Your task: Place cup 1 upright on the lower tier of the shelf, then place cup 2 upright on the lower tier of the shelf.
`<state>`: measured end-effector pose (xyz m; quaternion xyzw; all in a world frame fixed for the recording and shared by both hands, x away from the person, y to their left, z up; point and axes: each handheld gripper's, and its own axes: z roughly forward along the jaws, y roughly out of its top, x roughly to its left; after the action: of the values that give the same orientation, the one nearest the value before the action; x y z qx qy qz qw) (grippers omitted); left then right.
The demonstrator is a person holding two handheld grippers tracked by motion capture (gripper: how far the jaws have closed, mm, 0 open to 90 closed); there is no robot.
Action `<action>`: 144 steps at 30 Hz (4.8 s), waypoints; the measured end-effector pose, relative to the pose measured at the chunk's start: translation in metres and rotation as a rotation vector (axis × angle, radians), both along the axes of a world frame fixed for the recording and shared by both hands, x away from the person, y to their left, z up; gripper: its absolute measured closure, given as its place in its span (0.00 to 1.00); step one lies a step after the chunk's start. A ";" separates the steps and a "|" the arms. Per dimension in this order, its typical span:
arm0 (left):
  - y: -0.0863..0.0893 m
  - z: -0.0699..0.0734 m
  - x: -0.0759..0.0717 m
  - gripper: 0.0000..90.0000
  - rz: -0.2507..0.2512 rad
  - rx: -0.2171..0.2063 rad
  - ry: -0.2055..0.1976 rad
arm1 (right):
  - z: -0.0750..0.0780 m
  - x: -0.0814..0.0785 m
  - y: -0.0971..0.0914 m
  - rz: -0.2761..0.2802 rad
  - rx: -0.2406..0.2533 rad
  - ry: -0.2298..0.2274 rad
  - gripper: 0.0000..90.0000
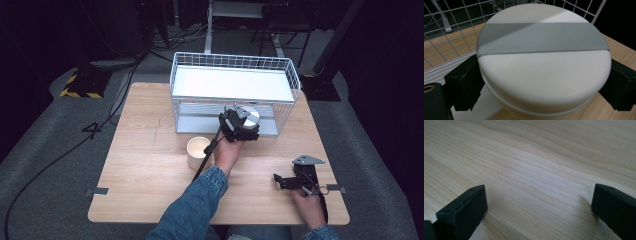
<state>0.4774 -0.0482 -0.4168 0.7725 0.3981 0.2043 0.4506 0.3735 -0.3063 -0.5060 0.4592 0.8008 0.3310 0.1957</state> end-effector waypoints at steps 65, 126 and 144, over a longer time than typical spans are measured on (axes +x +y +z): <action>0.000 -0.016 0.024 0.00 0.160 -0.110 -0.036 | 0.000 0.000 0.000 0.005 -0.002 -0.002 0.01; 0.150 0.043 -0.093 0.00 -0.054 -0.156 -0.020 | 0.000 0.000 0.001 0.000 -0.001 -0.003 0.01; 0.193 0.021 -0.137 0.00 -0.076 -0.060 0.016 | 0.000 0.000 0.001 0.001 -0.001 -0.004 0.01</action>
<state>0.3403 0.1444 -0.3958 0.7747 0.3783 0.1688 0.4778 0.3735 -0.3050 -0.5062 0.4582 0.8008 0.3316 0.1971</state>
